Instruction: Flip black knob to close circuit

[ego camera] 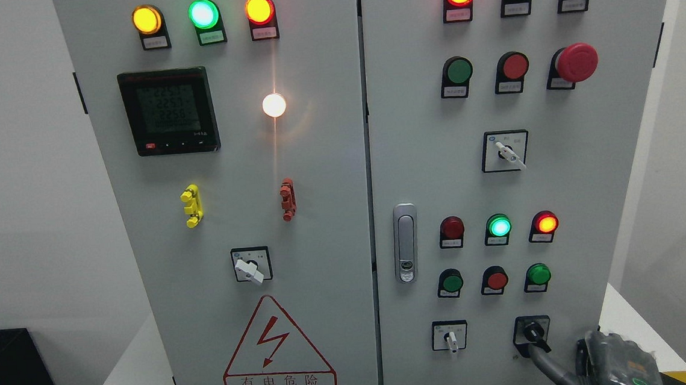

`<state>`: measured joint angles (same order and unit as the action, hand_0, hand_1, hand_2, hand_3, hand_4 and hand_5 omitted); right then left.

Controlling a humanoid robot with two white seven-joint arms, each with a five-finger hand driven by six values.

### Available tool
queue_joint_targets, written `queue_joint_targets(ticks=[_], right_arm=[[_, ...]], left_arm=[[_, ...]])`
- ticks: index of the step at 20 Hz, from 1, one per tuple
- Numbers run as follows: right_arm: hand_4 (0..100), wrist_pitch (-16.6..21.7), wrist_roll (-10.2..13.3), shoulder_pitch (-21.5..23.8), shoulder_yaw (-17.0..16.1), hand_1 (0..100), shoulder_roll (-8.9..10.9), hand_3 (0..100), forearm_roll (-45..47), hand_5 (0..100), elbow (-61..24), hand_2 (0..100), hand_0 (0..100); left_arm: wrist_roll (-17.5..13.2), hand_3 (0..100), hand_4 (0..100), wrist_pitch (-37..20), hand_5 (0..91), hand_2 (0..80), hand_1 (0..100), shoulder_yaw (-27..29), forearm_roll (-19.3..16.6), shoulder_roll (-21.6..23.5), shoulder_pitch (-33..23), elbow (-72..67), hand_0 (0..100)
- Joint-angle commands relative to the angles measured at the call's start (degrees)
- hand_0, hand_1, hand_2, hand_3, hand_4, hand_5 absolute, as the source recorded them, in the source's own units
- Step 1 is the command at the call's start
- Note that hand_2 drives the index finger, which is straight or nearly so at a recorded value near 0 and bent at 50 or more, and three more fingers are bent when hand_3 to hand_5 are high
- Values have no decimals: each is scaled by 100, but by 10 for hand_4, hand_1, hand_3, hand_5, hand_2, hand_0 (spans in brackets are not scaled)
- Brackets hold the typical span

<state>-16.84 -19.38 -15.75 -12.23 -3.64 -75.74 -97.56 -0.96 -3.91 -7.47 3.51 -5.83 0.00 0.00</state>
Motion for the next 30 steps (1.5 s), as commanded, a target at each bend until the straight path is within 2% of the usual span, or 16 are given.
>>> queue_joint_targets(ticks=[1, 23, 30], right_arm=[[900, -4, 13, -24, -78, 0, 4, 1000, 6, 945, 9, 877, 0], [900, 14, 13, -25, -113, 0, 4, 1000, 59, 944, 0, 875, 0], [899, 14, 13, 2, -17, 0, 4, 1000, 85, 945, -18, 873, 0]], left_arm=[[0, 0, 0, -5, 0, 0, 556, 0, 0, -5, -123, 132, 120], [0, 0, 0, -5, 0, 0, 556, 0, 0, 3, -123, 132, 120], [0, 0, 0, -5, 0, 0, 556, 0, 0, 3, -123, 132, 120]])
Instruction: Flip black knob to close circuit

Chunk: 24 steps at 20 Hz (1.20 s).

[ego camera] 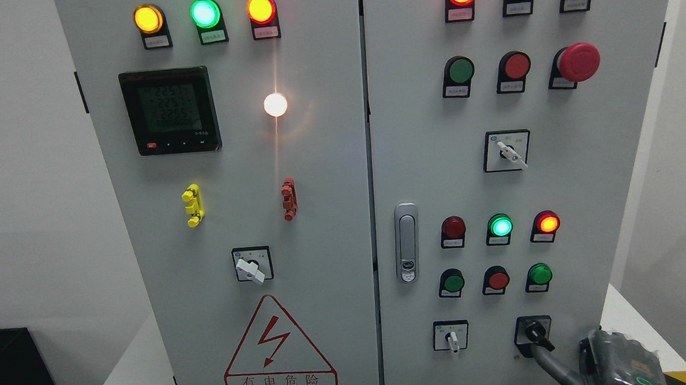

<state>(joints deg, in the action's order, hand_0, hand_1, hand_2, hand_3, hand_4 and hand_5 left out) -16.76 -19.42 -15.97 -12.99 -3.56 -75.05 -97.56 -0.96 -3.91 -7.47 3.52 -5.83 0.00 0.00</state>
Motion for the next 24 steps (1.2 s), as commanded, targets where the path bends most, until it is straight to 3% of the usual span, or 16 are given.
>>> queue_joint_targets(ticks=[1, 24], right_arm=[[899, 6, 18, 33, 68, 0, -4, 1000, 16, 944, -27, 873, 0], [895, 6, 88, 217, 490, 0, 5, 1000, -1, 944, -194, 875, 0]], left_arm=[[0, 0, 0, -5, 0, 0, 556, 0, 0, 3, -123, 132, 120], [0, 0, 0, -5, 0, 0, 556, 0, 0, -6, -123, 132, 120]])
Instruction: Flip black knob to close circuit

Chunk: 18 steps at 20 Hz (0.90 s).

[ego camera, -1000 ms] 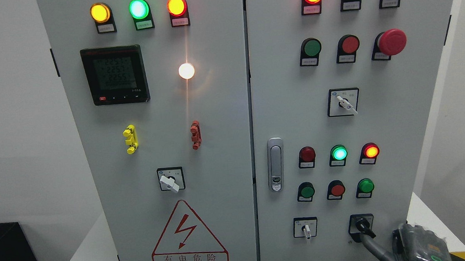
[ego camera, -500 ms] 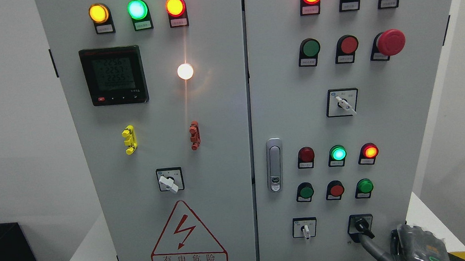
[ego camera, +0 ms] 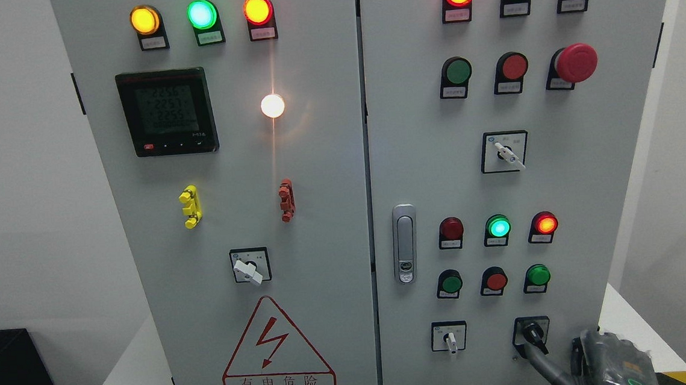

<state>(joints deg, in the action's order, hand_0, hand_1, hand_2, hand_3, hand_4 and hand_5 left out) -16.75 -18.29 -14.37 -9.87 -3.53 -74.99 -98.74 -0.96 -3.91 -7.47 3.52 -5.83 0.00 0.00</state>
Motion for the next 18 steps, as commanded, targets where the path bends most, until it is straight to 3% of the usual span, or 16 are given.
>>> queue_joint_targets(ticks=[1, 11, 18], right_arm=[[895, -3, -26, 57, 187, 0, 1, 1000, -7, 944, -76, 875, 0], [894, 5, 97, 136, 433, 0, 10, 1000, -7, 945, -146, 875, 0], [891, -3, 185, 452, 503, 0, -7, 1000, 195, 940, -558, 864, 0]], left_arm=[[-1, 0, 0, -5, 0, 0, 556, 0, 0, 3, -123, 132, 120], [-1, 0, 0, -5, 0, 0, 556, 0, 0, 3, -123, 132, 120], [-1, 0, 0, -5, 0, 0, 556, 0, 0, 3, -123, 132, 120]])
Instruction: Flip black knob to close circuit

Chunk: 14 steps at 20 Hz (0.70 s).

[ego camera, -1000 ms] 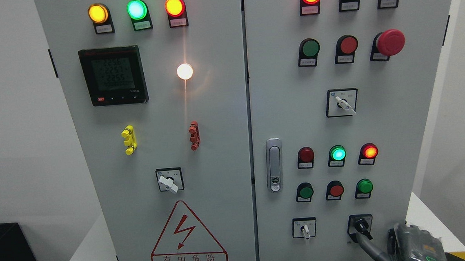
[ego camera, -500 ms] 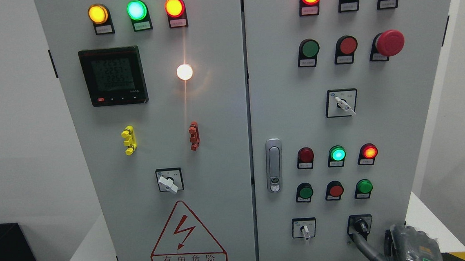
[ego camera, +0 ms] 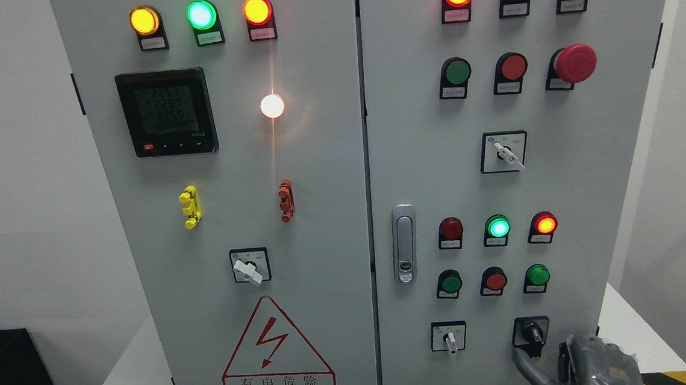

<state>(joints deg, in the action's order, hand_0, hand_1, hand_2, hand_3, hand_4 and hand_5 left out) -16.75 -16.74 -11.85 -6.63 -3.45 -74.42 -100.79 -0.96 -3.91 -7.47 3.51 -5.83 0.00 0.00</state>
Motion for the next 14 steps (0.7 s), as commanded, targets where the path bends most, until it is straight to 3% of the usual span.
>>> queue_joint_targets(ticks=[1, 4, 10, 14], right_arm=[[890, -4, 31, 270, 171, 0, -15, 1000, 147, 938, -440, 863, 0], [887, -21, 118, 472, 145, 0, -85, 1000, 321, 937, -713, 855, 0], [869, -30, 961, 921, 171, 7, -305, 988, 1129, 924, -977, 813, 0], [846, -4, 1480, 1211, 241, 7, -384, 967, 2306, 875, -1205, 733, 0]], left_arm=[[0, 0, 0, -5, 0, 0, 556, 0, 0, -6, -123, 132, 120], [0, 0, 0, -5, 0, 0, 556, 0, 0, -6, -123, 132, 120], [0, 0, 0, -5, 0, 0, 556, 0, 0, 3, -123, 132, 120], [0, 0, 0, -5, 0, 0, 556, 0, 0, -6, -123, 132, 120]])
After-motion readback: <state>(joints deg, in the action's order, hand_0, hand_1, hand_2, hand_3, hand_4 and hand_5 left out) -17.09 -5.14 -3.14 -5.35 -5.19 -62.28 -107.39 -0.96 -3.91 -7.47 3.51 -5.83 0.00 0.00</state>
